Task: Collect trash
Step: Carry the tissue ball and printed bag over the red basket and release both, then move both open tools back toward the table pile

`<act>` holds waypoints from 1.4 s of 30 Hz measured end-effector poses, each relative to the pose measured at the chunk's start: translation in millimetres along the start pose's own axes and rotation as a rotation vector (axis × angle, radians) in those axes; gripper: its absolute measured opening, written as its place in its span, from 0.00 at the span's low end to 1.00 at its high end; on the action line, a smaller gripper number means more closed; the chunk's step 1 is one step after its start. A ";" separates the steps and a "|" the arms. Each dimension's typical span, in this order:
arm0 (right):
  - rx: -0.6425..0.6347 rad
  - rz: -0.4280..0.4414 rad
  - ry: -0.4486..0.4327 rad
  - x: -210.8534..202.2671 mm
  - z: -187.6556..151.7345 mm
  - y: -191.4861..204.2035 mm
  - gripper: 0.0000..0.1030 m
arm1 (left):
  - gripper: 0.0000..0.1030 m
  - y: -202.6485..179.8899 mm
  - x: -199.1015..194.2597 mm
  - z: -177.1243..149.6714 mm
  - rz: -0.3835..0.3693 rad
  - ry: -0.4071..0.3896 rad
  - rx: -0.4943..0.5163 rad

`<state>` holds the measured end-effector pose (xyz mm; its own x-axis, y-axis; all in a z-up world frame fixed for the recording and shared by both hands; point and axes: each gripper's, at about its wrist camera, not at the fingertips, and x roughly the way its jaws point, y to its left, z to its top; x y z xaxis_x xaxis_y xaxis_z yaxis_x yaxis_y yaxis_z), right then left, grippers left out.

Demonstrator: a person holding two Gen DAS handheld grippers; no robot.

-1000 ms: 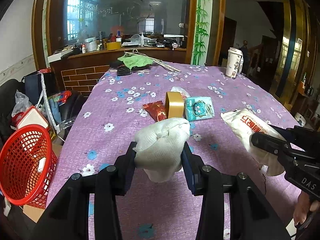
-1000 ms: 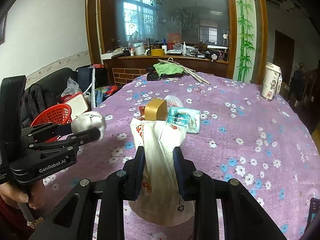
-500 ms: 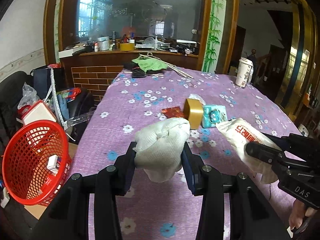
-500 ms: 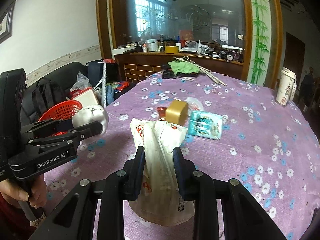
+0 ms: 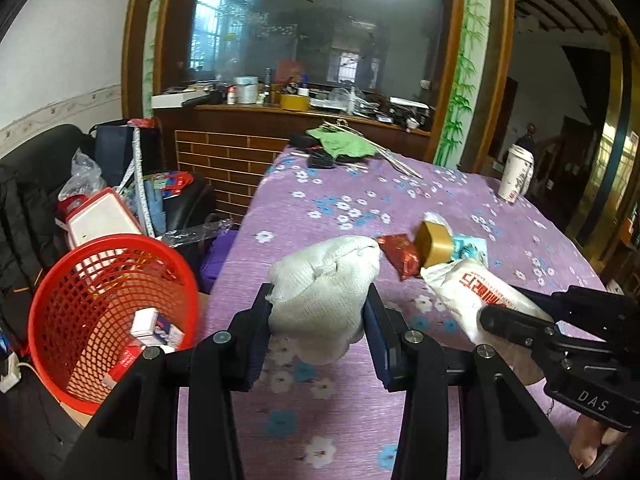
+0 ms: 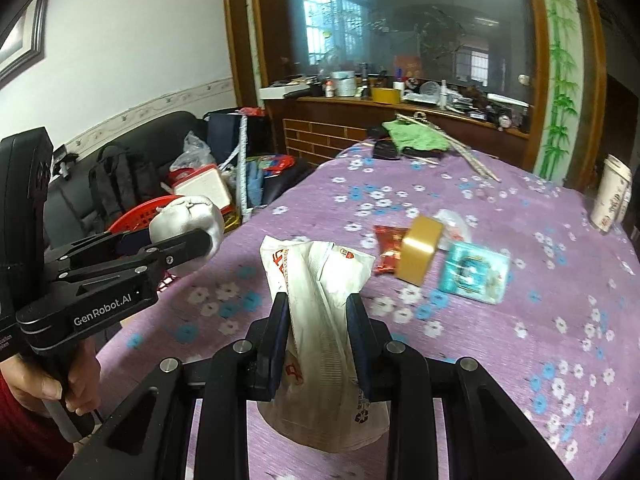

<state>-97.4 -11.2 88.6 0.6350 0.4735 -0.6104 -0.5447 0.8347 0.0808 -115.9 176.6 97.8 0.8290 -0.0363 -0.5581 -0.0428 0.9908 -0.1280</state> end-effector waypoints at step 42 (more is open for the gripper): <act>-0.005 0.380 0.157 156.8 96.1 154.9 0.34 | 0.60 210.0 -17.7 -19.6 0.265 0.008 -0.334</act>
<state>-29.6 219.3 81.0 0.2971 0.6990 -0.6505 -0.7272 0.6071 0.3203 -150.4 382.8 64.8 0.7607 0.2113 -0.6138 -0.4331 0.8695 -0.2375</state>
